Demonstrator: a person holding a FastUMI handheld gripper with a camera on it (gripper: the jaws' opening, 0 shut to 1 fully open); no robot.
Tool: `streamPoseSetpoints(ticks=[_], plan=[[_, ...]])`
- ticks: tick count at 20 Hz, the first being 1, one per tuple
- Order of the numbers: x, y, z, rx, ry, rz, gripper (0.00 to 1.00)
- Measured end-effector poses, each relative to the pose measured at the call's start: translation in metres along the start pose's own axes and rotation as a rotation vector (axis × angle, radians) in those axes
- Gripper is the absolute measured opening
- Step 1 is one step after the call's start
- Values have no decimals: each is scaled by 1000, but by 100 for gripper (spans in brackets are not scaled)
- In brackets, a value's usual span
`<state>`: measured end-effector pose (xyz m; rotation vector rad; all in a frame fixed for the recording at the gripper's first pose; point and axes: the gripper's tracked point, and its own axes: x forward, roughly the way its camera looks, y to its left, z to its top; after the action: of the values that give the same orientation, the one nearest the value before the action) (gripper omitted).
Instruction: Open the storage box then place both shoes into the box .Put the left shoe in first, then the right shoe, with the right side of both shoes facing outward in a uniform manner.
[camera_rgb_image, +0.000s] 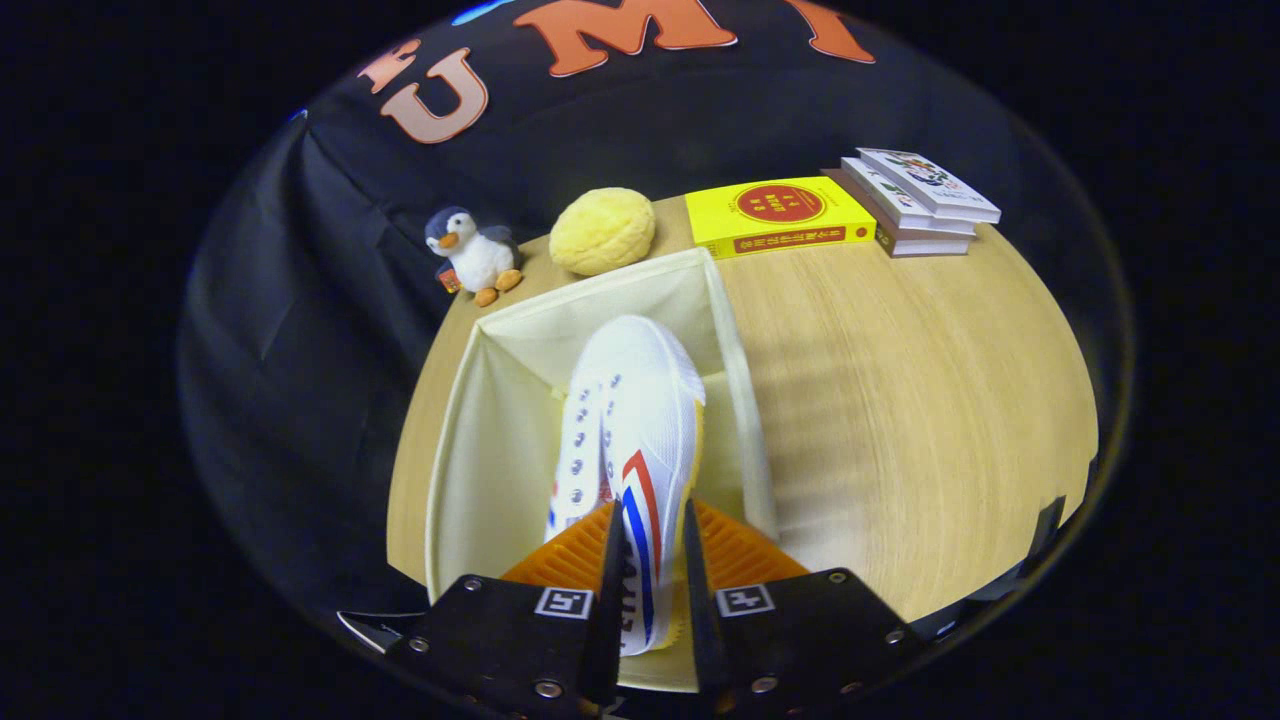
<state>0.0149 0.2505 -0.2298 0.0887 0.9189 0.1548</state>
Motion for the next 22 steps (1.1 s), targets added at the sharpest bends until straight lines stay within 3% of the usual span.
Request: streamPoseSetpoints(ticks=[2, 3, 7, 14, 22], plan=[[-11, 0, 21, -27, -53, -7, 54], [-19, 1, 30, -40, -78, -7, 74], [-53, -1, 62, -61, -171, 2, 97], [-120, -22, 120, -85, -350, -14, 98], [-189, -78, 166, -107, -523, -102, 98]])
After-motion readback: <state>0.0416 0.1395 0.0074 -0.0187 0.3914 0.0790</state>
